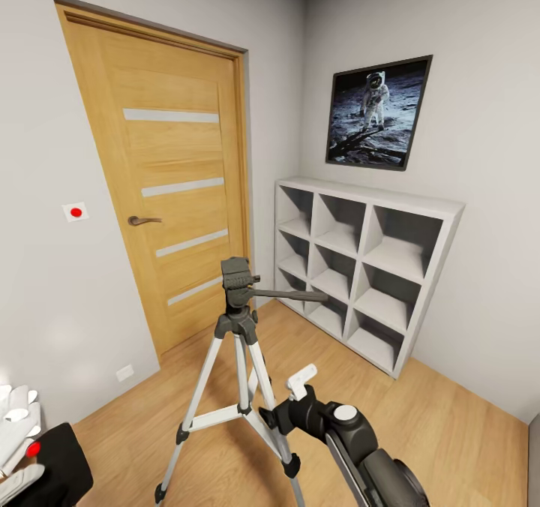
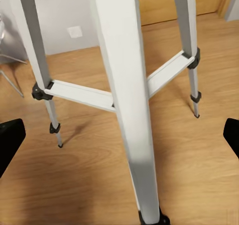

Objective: Attach the digital camera to the camera tripod in the bedroom.

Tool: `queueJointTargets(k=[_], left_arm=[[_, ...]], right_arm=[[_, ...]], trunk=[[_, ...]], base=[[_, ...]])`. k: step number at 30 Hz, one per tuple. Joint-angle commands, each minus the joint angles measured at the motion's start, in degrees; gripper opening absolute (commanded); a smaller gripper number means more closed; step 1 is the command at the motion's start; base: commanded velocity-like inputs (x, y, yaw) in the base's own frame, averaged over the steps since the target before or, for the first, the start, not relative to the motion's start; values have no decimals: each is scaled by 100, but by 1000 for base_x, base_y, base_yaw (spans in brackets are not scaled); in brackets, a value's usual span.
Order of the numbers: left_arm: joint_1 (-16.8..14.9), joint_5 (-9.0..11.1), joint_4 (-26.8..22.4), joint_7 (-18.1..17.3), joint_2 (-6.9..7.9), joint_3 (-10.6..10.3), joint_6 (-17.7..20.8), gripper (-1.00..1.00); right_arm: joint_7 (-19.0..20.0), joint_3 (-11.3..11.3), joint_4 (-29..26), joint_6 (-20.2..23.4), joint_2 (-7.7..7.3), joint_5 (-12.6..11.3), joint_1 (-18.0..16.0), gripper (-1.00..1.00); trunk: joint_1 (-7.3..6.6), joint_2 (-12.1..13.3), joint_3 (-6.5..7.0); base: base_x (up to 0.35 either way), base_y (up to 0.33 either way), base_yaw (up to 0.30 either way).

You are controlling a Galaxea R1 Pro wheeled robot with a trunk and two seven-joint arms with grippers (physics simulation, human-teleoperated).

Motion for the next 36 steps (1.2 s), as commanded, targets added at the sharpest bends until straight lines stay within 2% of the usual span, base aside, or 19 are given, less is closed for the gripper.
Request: queueJointTargets(k=[1,4,8,13,18,24,28,29,30,32,36], left_arm=[[-2,1,-9,-45,2,7,21,-100],[-2,-17,-13,-185,14,6,-82,-100],[-2,-28,-12,-564,45,6,-483,-100],[-8,-28,12,-1054,71,13,-817,-100],[-66,-28,4,-1352,75,15,-969,-100],[-279,-27,-8,-1499,114,8,-998,-100],[-546,-39,18,-1826,392,-91,-1000,-100],[-546,-39,18,-1826,392,-91,-1000,-100],[-626,-39,25,-1968,572,-179,-1001,-100],[-725,-33,35,-2081,769,-253,-991,-100],[-964,-23,49,-2223,1063,-341,-943,-100]], right_arm=[[25,-3,30,19,19,7,-16,100],[30,-3,96,-3,52,8,-36,100],[38,-2,159,-47,78,22,-55,100],[32,15,257,-351,94,54,-74,100],[14,5,441,-583,109,65,-206,100],[4,0,557,-661,118,79,-294,100],[1,4,803,-875,118,85,-378,100],[1,4,803,-875,118,85,-378,100],[7,4,958,-1017,119,85,-441,100],[13,6,1133,-1135,120,83,-518,100],[21,21,1389,-1267,121,85,-625,100]], trunk=[[4,-13,-12],[4,-13,-12],[4,-13,-12],[4,-13,-12],[4,-13,-12],[4,-13,-12],[4,-13,-12],[4,-13,-12],[4,-13,-12],[4,-13,-12],[4,-13,-12]], base=[[0,0,0],[0,0,0],[0,0,0],[0,0,0],[0,0,0],[0,0,0],[0,0,0],[0,0,0],[0,0,0],[0,0,0],[0,0,0]])
